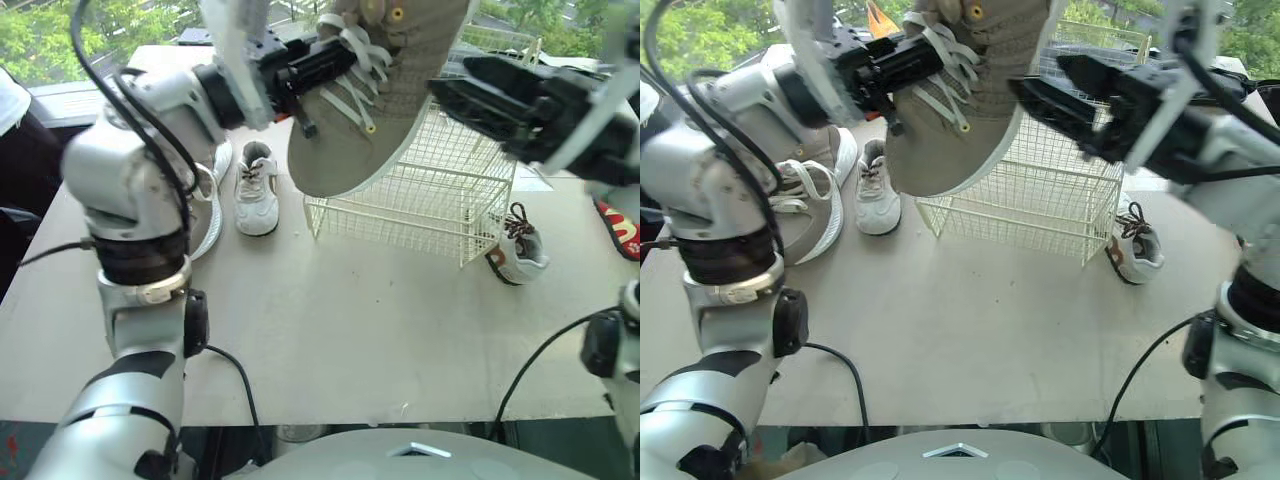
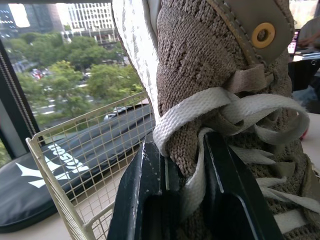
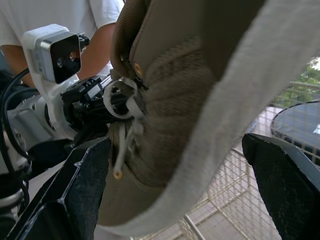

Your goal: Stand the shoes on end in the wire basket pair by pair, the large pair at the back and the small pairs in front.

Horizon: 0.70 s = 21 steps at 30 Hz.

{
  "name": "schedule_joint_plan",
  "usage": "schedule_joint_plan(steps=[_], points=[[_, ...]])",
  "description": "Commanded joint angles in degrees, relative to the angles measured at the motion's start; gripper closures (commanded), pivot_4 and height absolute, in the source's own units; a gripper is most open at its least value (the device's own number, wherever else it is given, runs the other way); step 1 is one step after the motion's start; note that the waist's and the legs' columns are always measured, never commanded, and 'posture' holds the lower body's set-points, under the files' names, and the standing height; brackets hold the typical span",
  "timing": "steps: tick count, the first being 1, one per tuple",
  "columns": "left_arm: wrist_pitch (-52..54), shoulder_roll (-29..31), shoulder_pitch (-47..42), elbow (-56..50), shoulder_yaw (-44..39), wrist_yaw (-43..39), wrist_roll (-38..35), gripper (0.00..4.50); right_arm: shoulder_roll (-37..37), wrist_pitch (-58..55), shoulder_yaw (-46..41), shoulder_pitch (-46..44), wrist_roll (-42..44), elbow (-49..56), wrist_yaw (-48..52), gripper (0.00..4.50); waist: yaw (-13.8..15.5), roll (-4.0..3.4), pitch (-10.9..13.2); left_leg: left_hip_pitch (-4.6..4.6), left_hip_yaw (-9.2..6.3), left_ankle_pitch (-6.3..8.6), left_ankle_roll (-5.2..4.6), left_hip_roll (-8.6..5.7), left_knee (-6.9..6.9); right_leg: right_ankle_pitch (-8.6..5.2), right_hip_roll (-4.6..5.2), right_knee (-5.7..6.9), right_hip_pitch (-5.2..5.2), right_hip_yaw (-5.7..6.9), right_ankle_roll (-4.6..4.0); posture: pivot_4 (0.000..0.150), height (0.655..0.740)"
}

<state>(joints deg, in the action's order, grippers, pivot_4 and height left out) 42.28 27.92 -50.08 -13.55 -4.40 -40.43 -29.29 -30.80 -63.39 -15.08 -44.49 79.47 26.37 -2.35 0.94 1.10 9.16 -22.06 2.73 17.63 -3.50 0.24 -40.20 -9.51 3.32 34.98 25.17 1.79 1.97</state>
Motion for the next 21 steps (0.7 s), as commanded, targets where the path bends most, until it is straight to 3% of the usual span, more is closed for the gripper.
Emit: schedule_joint_plan(steps=[1,2,5,12,16,18,19,20,21], points=[[-8.8,-1.0,0.0,-4.8,1.5,0.6,2.8,4.26,4.1,3.7,1.9,-4.0,2.2,-1.7,-8.1,0.39,-0.1,0.0,0.0,-0.01,0.02,0.0,-0.02,0.0,0.0,0.01,-0.03,-0.02,0.0,-0.01,0.01,0.15,0.74],[-11.0,-1.2,0.5,-4.9,2.6,0.3,4.2,4.26,5.0,3.8,2.8,-4.6,2.0,-2.3,-9.0,0.39,-0.1,0.0,0.0,-0.01,0.05,0.0,-0.04,-0.01,0.0,0.03,-0.22,-0.03,0.0,-0.03,0.05,0.15,0.74],[-12.8,-3.5,0.2,-4.7,3.2,1.1,4.1,4.26,4.8,3.7,4.2,-5.2,-1.2,-3.9,-9.4,1.14,0.0,0.01,0.0,-0.01,0.05,0.01,-0.09,-0.02,0.0,0.05,-0.31,-0.03,0.0,0.02,0.08,0.15,0.74],[-14.2,-3.2,0.6,-4.5,3.5,0.1,5.3,4.26,3.3,4.7,4.9,-6.4,-5.6,-4.5,-8.0,4.13,-0.3,0.01,0.0,-0.07,0.06,0.11,-0.27,0.0,0.01,0.05,-0.37,-0.09,0.02,0.17,0.12,0.15,0.74],[-8.3,-3.5,1.0,-4.4,0.4,0.3,-0.1,4.26,3.5,6.2,5.0,-6.9,-8.1,-4.1,-6.5,4.39,-0.3,0.01,0.0,-0.05,0.06,0.11,-0.27,0.03,0.01,0.04,-0.42,-0.09,0.01,0.16,0.12,0.15,0.74],[-0.5,-4.5,0.6,-4.4,-5.3,2.4,-8.6,3.2,3.0,7.3,4.5,-7.4,-9.3,-4.2,-5.1,4.4,-0.3,0.01,0.0,-0.04,0.06,0.11,-0.27,0.04,0.01,0.04,-0.43,-0.08,0.01,0.15,0.12,0.15,0.74],[5.0,-3.0,1.2,-4.2,-8.3,2.5,-13.1,2.91,1.8,8.1,3.9,-7.8,-10.2,-4.3,-3.3,4.4,-0.4,0.01,0.0,-0.04,0.05,0.11,-0.27,0.05,0.01,0.04,-0.43,-0.08,0.01,0.15,0.13,0.15,0.74],[9.1,-1.6,1.7,-4.2,-10.1,2.7,-16.0,2.17,1.0,8.6,3.4,-8.1,-10.9,-4.5,-1.9,4.42,-0.4,0.01,0.0,-0.05,0.05,0.11,-0.27,0.06,0.0,0.04,-0.43,-0.07,0.02,0.16,0.13,0.15,0.74],[12.4,-0.4,2.1,-4.5,-11.6,2.8,-19.2,1.79,0.3,9.1,2.9,-8.3,-11.4,-4.6,-0.4,4.42,-0.4,0.01,0.0,-0.05,0.05,0.11,-0.27,0.06,0.0,0.04,-0.43,-0.08,0.02,0.16,0.13,0.15,0.74]])
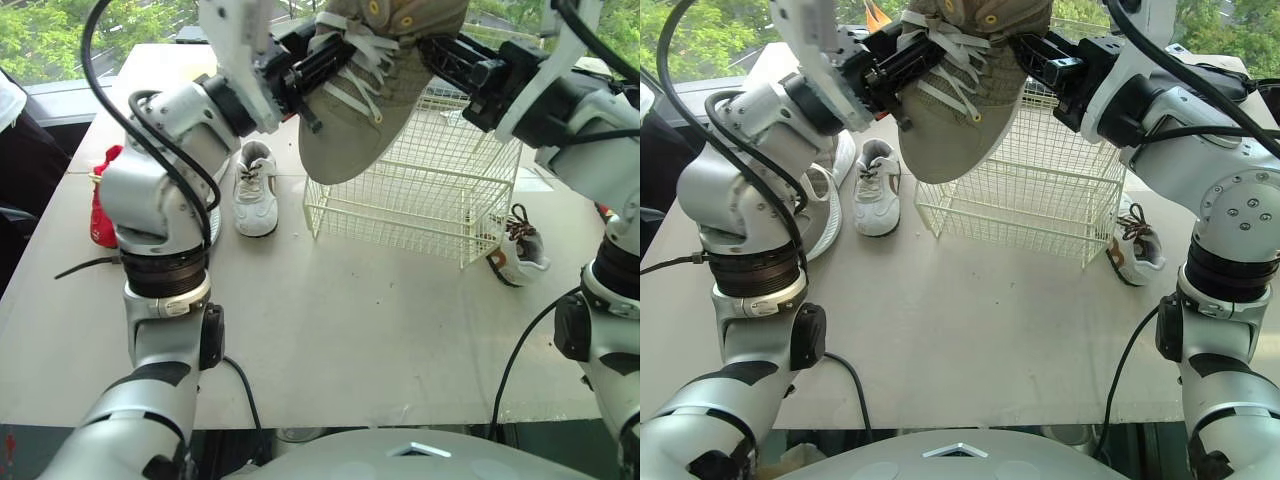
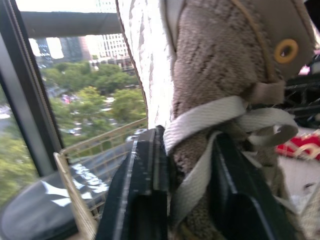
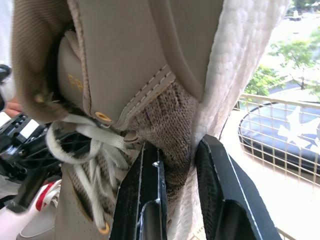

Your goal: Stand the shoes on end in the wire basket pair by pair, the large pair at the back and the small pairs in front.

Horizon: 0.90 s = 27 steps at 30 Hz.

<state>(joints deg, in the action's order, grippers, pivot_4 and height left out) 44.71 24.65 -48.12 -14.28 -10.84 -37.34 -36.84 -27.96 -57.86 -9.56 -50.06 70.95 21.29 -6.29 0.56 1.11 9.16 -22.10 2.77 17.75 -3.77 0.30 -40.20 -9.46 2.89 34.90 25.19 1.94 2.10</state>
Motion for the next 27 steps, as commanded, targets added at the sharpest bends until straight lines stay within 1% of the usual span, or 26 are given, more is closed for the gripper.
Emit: schedule_joint_plan(steps=[1,4,6,9,12,16,19,20,23,25,27], points=[[12.6,4.6,1.5,-5.1,-6.3,-0.1,-14.2,1.47,-3.8,4.0,-3.1,-3.2,-3.7,0.1,5.5,4.42,-0.1,0.0,0.0,0.0,-0.01,0.0,0.0,0.0,0.0,0.0,0.0,0.01,0.0,0.01,0.0,0.15,0.74],[17.2,7.5,4.5,-8.2,-8.8,2.5,-20.1,0.03,-6.3,5.5,-4.2,-4.5,-5.2,-1.2,10.0,4.47,-0.1,0.0,0.0,0.02,-0.04,0.0,0.0,0.0,0.01,-0.01,0.0,-0.01,-0.02,0.02,0.01,0.15,0.74],[17.4,9.9,8.2,-12.1,-9.1,2.8,-20.8,0.0,-8.0,6.7,-5.3,-6.6,-6.4,-3.4,12.5,4.47,0.0,0.0,0.0,0.0,-0.02,0.0,0.0,0.0,0.01,-0.01,0.0,-0.05,-0.01,0.0,0.01,0.15,0.74],[16.8,13.8,14.7,-18.2,-10.3,-0.4,-24.6,0.0,-12.4,9.6,-6.1,-10.8,-11.5,-8.6,17.4,4.47,0.0,-0.01,0.0,0.02,0.01,0.0,0.01,-0.01,0.01,-0.02,-0.01,-0.05,-0.01,-0.04,-0.01,0.15,0.74],[15.6,15.3,19.3,-21.8,-11.6,-0.5,-28.9,0.0,-16.8,11.8,-5.5,-12.8,-16.6,-12.1,22.0,4.48,0.4,-0.01,0.0,0.01,-0.01,0.01,0.02,-0.01,0.02,-0.1,0.0,-0.08,-0.01,-0.02,-0.15,0.15,0.74],[12.8,16.0,24.4,-26.3,-11.3,1.0,-29.5,0.0,-22.3,12.6,-5.5,-12.4,-21.5,-14.1,27.2,4.48,0.2,0.01,0.0,0.02,0.01,0.01,0.02,-0.02,0.02,-0.16,0.03,-0.15,-0.07,-0.12,-0.25,0.15,0.74],[10.4,16.6,26.7,-27.7,-10.6,1.6,-28.8,0.0,-25.3,13.4,-5.3,-9.5,-25.1,-14.1,30.4,4.48,0.2,0.01,0.0,0.05,0.07,0.01,0.02,-0.02,0.02,-0.16,0.03,-0.15,-0.06,-0.25,-0.25,0.15,0.74],[9.8,16.8,27.1,-27.8,-10.5,1.8,-28.8,0.0,-25.8,13.6,-5.2,-8.7,-26.1,-14.0,31.2,4.48,0.2,0.01,0.0,0.08,0.07,0.01,0.03,-0.01,0.02,-0.16,0.02,-0.12,-0.07,-0.26,-0.25,0.15,0.74],[8.0,17.1,27.2,-27.2,-9.2,1.9,-28.1,0.0,-24.4,16.1,-4.3,-4.8,-29.0,-13.4,32.8,4.48,0.2,0.01,0.0,0.12,0.11,0.0,0.04,0.0,0.02,-0.16,0.0,-0.1,-0.08,-0.29,-0.25,0.15,0.74],[6.9,17.3,27.1,-26.9,-8.2,1.7,-27.7,0.0,-22.7,18.0,-3.5,-2.3,-31.0,-13.1,33.7,4.48,0.1,0.01,0.0,0.15,0.17,0.0,0.04,0.0,0.02,-0.16,-0.02,-0.08,-0.08,-0.29,-0.25,0.15,0.74],[5.8,17.0,26.6,-26.4,-6.9,1.5,-26.9,0.0,-19.5,21.4,-2.0,1.0,-32.9,-13.8,35.5,4.48,0.1,0.06,0.0,0.22,0.22,0.0,0.04,0.0,0.02,-0.16,-0.06,-0.05,-0.1,-0.32,-0.25,0.15,0.74]])
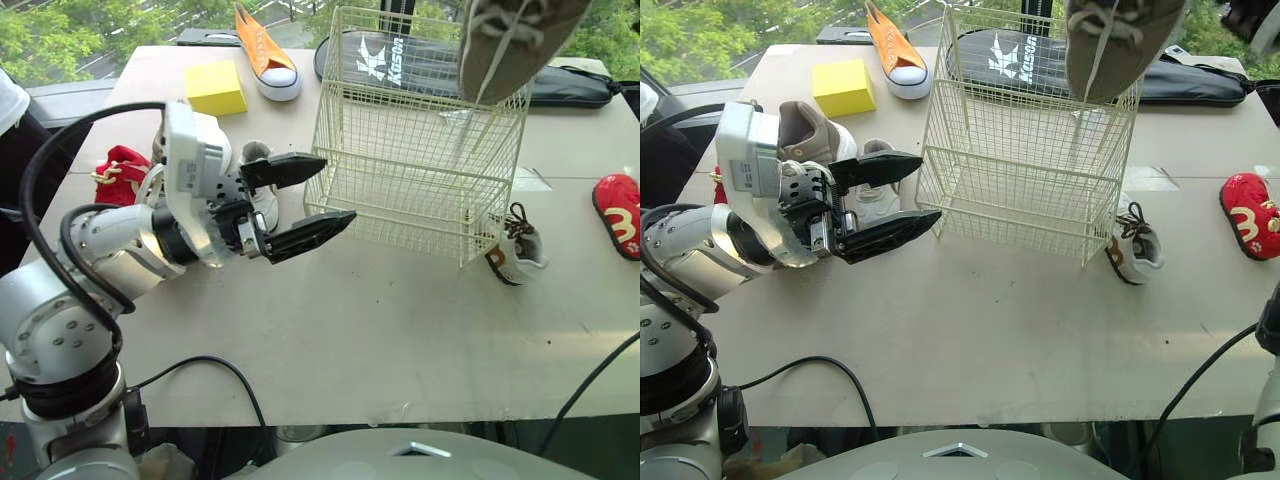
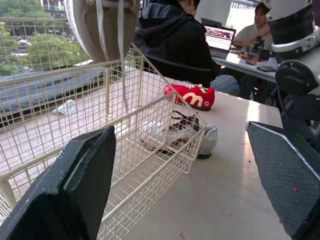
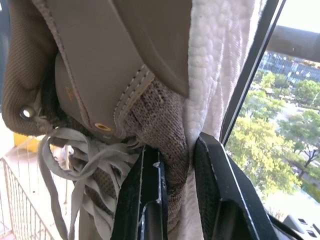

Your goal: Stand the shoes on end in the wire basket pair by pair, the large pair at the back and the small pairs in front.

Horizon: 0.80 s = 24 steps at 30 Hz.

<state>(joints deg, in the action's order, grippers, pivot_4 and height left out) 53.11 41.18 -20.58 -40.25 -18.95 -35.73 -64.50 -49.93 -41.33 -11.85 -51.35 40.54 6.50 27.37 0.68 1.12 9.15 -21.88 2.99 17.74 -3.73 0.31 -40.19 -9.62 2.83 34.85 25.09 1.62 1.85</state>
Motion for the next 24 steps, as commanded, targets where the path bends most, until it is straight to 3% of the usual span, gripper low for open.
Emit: schedule_joint_plan(steps=[1,12,14,16,17,18,20,21,22,24], points=[[-3.2,0.6,-1.0,-0.2,1.9,-0.5,1.4,0.0,3.5,6.0,0.9,3.8,-3.4,0.6,2.8,4.48,0.0,0.05,0.0,0.04,-0.01,0.0,0.0,0.02,0.0,0.0,-0.03,-0.01,-0.05,0.01,0.0,0.15,0.74],[-6.5,0.5,-2.2,2.4,5.6,-0.7,4.5,0.0,7.5,5.4,1.8,11.1,-5.1,-2.8,9.4,4.48,0.1,-0.03,0.0,-0.02,-0.15,0.0,0.0,0.02,0.02,0.01,-0.07,-0.07,-0.08,0.11,0.01,0.15,0.74],[-6.9,0.6,-1.8,2.6,5.7,-0.8,4.9,0.0,6.6,2.7,1.5,11.2,-4.2,-1.8,10.2,3.49,0.1,-0.03,0.0,0.0,-0.15,0.0,0.0,0.02,0.03,0.0,-0.07,-0.07,-0.08,0.11,0.0,0.15,0.74],[-7.2,0.4,-1.5,2.6,5.7,-0.7,5.2,0.0,6.0,0.7,0.8,12.0,-3.3,-0.5,10.8,2.84,0.1,-0.02,0.0,0.01,-0.14,0.0,0.0,0.03,0.03,0.0,-0.07,-0.07,-0.09,0.11,-0.01,0.15,0.74],[-7.3,0.3,-1.2,2.4,5.6,-0.5,5.2,0.0,5.5,0.0,0.2,13.0,-3.1,0.7,10.8,2.34,0.1,-0.02,0.0,0.02,-0.14,0.0,0.0,0.03,0.03,0.0,-0.07,-0.07,-0.09,0.1,-0.01,0.15,0.74],[-7.4,0.3,-1.0,2.3,5.6,-0.4,5.2,0.0,5.1,-0.5,-0.3,13.8,-3.0,1.7,10.9,1.45,0.1,-0.02,0.0,0.04,-0.14,0.0,0.0,0.03,0.03,-0.01,-0.06,-0.07,-0.11,0.1,-0.01,0.15,0.74],[-7.6,0.3,-0.4,2.2,5.4,-0.3,5.1,0.0,4.1,0.0,-2.6,15.5,-2.7,4.6,10.8,0.8,0.1,-0.02,0.0,0.06,-0.13,0.0,0.0,0.03,0.02,-0.01,-0.06,-0.08,-0.15,0.09,0.0,0.15,0.74],[-7.7,0.3,-0.1,2.2,5.4,-0.3,5.2,0.0,3.6,0.9,-3.6,16.0,-3.0,5.7,10.7,0.74,0.2,-0.02,0.0,0.06,-0.13,0.01,0.0,0.03,0.02,-0.01,-0.05,-0.09,-0.18,0.08,0.0,0.15,0.74],[-7.8,0.3,0.0,2.3,5.4,-0.3,5.2,0.0,2.7,2.3,-4.5,17.2,-3.7,6.9,11.6,0.22,0.2,-0.02,0.0,0.08,-0.13,0.01,0.0,0.03,0.02,-0.01,-0.04,-0.1,-0.19,0.08,0.0,0.15,0.74],[-8.0,0.4,0.1,2.5,5.4,-0.4,5.3,0.0,1.0,4.7,-5.2,19.3,-5.1,8.4,13.7,0.05,0.3,-0.02,0.0,0.06,-0.14,0.01,0.0,0.01,0.01,-0.01,-0.04,-0.09,-0.19,0.09,0.01,0.15,0.74]])
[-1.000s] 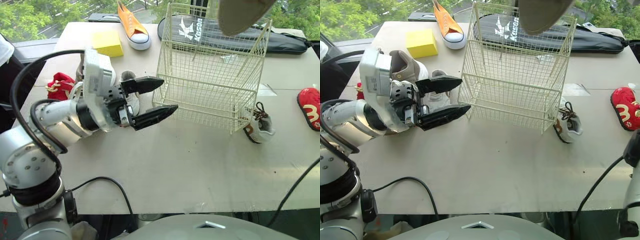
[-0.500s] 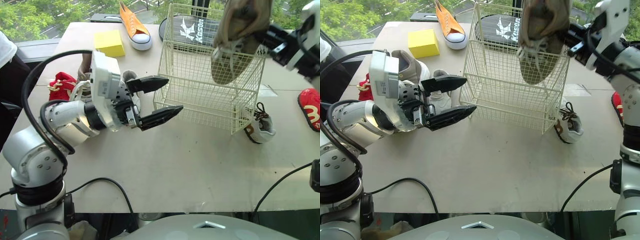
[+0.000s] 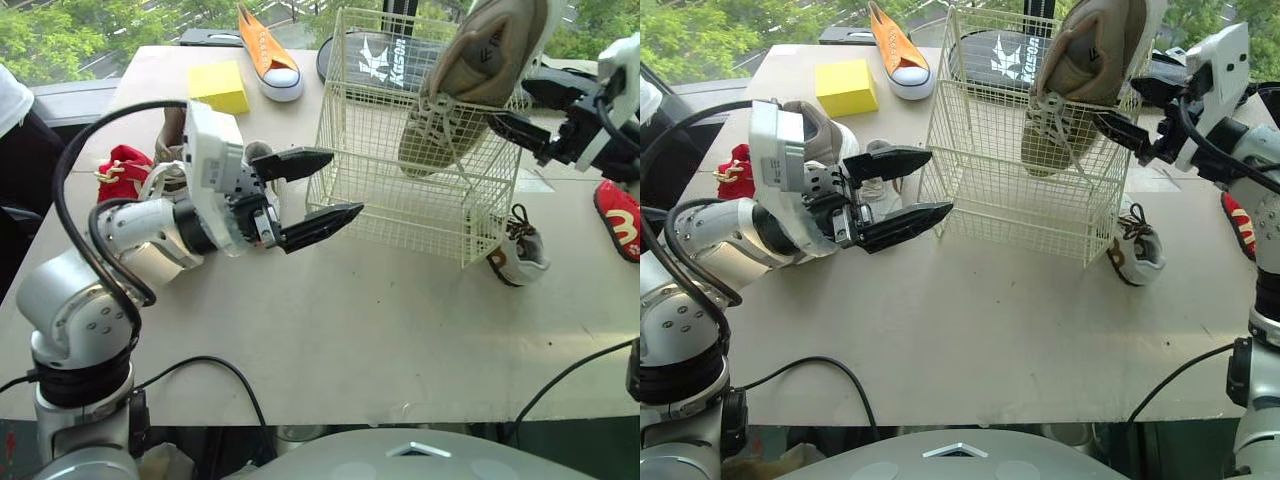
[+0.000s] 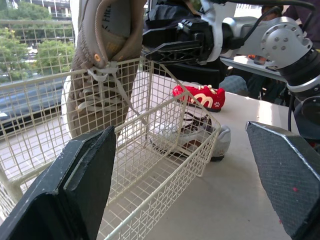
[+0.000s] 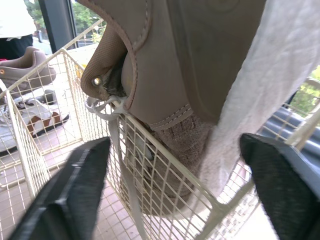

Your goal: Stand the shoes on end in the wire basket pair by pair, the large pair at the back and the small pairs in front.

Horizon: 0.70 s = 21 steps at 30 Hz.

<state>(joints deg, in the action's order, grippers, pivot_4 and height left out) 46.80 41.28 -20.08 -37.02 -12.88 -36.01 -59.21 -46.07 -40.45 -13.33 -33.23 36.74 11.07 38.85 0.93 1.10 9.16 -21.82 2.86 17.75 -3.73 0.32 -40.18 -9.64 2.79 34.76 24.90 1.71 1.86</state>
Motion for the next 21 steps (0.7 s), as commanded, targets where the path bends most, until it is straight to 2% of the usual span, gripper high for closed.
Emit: schedule_joint_plan(steps=[1,4,8,12,17,21], points=[[-1.4,0.4,-0.3,-0.2,-1.3,0.3,-0.6,0.0,-4.1,6.0,-4.7,2.9,-1.9,4.9,4.2,0.05,0.0,0.0,0.0,-0.01,-0.01,0.0,0.0,0.0,0.0,0.0,0.0,0.0,0.0,0.01,0.0,0.15,0.74],[-0.2,0.8,0.7,2.5,-4.3,1.6,-2.8,0.0,-7.1,9.9,-8.1,6.6,-1.1,8.3,9.5,0.05,-0.1,0.0,0.0,0.01,-0.02,0.0,0.0,0.01,0.0,-0.01,-0.02,0.0,0.0,0.01,0.01,0.15,0.74],[3.1,3.9,2.5,11.8,-10.5,3.1,-4.4,0.0,-9.4,9.9,-11.6,10.7,7.3,17.6,18.4,0.05,-0.5,-0.04,0.0,0.07,0.0,0.0,0.01,0.13,0.01,-0.02,-0.08,0.02,0.0,0.0,0.03,0.15,0.74],[6.3,10.2,0.8,27.2,-15.2,3.6,-1.3,0.0,-7.6,8.5,-7.4,8.8,13.9,25.2,17.6,0.05,-0.6,-0.04,0.0,0.15,-0.01,0.05,-0.07,0.28,0.01,-0.17,-0.2,0.07,0.0,0.07,0.25,0.15,0.74],[11.0,20.4,-7.0,49.6,-11.5,0.8,6.6,0.0,-5.2,10.0,-2.3,8.5,13.4,27.8,17.1,0.05,0.1,0.14,0.1,0.12,-0.06,0.03,-0.01,0.24,0.0,-0.17,-0.11,0.09,0.0,0.25,0.25,0.15,0.74],[10.8,24.7,-16.0,66.1,-2.1,-6.7,16.2,0.0,-3.5,11.4,-0.2,9.0,13.2,29.0,16.9,0.05,0.3,0.16,0.0,0.03,-0.08,-0.06,0.15,0.08,0.0,-0.11,0.07,0.05,0.01,0.37,0.14,0.15,0.74]])
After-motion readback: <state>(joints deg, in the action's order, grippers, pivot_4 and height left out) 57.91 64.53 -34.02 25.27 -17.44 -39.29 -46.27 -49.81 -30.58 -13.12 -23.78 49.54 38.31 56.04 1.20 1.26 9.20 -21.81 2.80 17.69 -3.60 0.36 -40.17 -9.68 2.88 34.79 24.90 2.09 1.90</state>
